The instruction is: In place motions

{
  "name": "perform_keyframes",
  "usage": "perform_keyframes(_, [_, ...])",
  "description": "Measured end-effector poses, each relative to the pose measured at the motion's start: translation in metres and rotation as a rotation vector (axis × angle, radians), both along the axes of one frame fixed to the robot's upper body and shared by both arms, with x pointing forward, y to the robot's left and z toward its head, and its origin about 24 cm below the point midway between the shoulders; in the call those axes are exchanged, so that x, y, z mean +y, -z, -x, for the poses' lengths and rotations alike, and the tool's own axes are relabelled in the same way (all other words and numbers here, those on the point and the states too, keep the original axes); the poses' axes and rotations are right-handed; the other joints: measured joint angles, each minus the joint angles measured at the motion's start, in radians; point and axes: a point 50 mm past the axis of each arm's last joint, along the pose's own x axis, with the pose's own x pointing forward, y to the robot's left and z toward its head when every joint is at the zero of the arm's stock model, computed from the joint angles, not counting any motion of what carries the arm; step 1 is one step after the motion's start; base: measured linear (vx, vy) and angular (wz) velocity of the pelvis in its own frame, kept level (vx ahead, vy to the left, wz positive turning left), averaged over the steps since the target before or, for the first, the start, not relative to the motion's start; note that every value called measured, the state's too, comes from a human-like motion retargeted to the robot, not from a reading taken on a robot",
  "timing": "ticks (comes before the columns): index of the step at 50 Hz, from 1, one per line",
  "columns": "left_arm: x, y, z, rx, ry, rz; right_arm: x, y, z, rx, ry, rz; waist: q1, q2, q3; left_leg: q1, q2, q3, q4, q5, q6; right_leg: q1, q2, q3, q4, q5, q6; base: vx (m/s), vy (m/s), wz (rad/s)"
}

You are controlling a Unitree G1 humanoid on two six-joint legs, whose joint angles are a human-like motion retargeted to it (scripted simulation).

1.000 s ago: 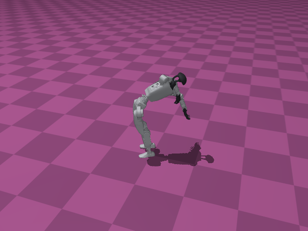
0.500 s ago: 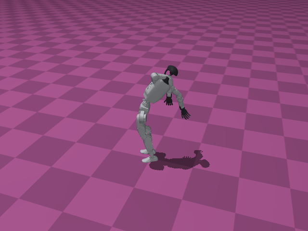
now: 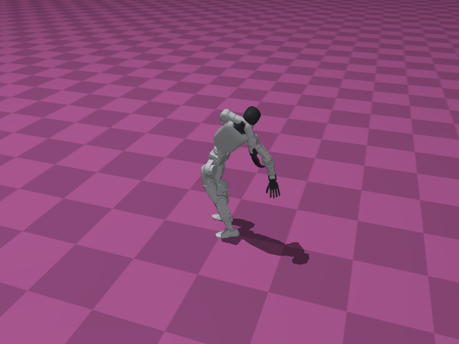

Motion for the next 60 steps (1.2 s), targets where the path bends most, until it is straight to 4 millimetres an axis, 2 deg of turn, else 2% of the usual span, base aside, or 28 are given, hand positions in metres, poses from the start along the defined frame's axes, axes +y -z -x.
perform_keyframes(6, [0.001,0.001,0.001,-0.015,0.026,-0.009,0.002,0.002,0.0,-0.071,0.083,-0.002,-0.062,-0.001,0.004,0.044,0.015,0.211,-0.012,-0.01,-0.048,-0.038,0.084,0.103,-0.014,0.039,0.026,-0.19,0.02,-2.29])
perform_keyframes(12, [0.005,0.005,0.005,-0.026,0.107,-0.029,-0.004,-0.005,0.004,-0.123,0.123,0.044,-0.079,-0.001,-0.014,0.055,0.015,0.403,-0.019,-0.01,-0.09,-0.084,0.178,0.234,-0.001,0.05,-0.01,-0.18,0.06,-1.86])
perform_keyframes(17, [0.012,0.013,0.008,-0.056,0.181,-0.07,-0.016,-0.022,0.01,-0.177,0.198,0.151,-0.083,0.0,-0.028,0.049,0.012,0.468,-0.022,-0.007,-0.102,-0.113,0.214,0.302,0.02,0.055,-0.025,-0.08,0.06,-0.74])
perform_keyframes(22, [0.022,0.024,0.008,-0.108,0.208,-0.129,-0.023,-0.035,0.021,-0.197,0.266,0.238,-0.076,0.001,-0.025,0.037,0.015,0.454,-0.025,-0.004,-0.099,-0.119,0.216,0.305,0.023,0.056,-0.04,0.01,0.02,0.25])
perform_keyframes(25, [0.027,0.029,0.006,-0.139,0.187,-0.158,-0.023,-0.036,0.025,-0.177,0.268,0.244,-0.069,0.001,-0.006,0.027,0.022,0.412,-0.025,-0.002,-0.089,-0.112,0.205,0.286,0.014,0.053,-0.052,0.04,0.01,0.86])
perform_keyframes(30, [0.029,0.032,0.002,-0.158,0.119,-0.167,-0.016,-0.025,0.027,-0.114,0.226,0.172,-0.055,0.002,0.038,0.003,0.033,0.299,-0.021,0.004,-0.061,-0.084,0.177,0.237,-0.008,0.037,-0.084,0.08,-0.03,1.39])
perform_keyframes(35, [0.023,0.025,0.001,-0.14,0.078,-0.116,-0.008,-0.011,0.016,-0.083,0.13,0.088,-0.046,0.003,0.069,-0.025,0.042,0.127,-0.014,0.013,-0.022,-0.045,0.128,0.127,-0.024,0.012,-0.119,0.12,-0.05,2.15])
perform_keyframes(40, [0.016,0.018,0.003,-0.105,0.083,-0.075,-0.008,-0.009,-0.002,-0.102,0.015,0.072,-0.036,0.003,0.08,-0.073,0.02,-0.105,-0.005,0.033,0.032,0.005,0.066,-0.046,-0.033,-0.031,-0.15,0.14,-0.04,2.56])
perform_keyframes(48, [0.018,0.02,0.004,-0.063,0.075,-0.1,-0.011,-0.015,-0.029,-0.213,-0.013,0.106,0.161,0.009,0.134,-0.13,-0.069,-0.317,0.002,0.082,0.101,0.137,-0.034,-0.2,-0.095,-0.086,-0.135,0.16,-0.01,1.44])
perform_keyframes(52, [0.014,0.016,0.004,-0.035,0.059,-0.077,-0.015,-0.02,-0.028,-0.228,0.005,0.137,0.22,0.008,0.139,-0.139,-0.123,-0.466,-0.001,0.118,0.132,0.217,-0.076,-0.324,-0.118,-0.117,-0.125,0.18,0.04,1.85])
perform_keyframes(60, [0.01,0.012,0.003,0.019,0.006,-0.065,-0.013,-0.018,-0.026,-0.215,0.036,0.113,0.387,0.007,0.148,-0.139,-0.229,-0.698,-0.006,0.182,0.165,0.31,-0.142,-0.483,-0.108,-0.167,-0.12,0.19,0.09,1.5])
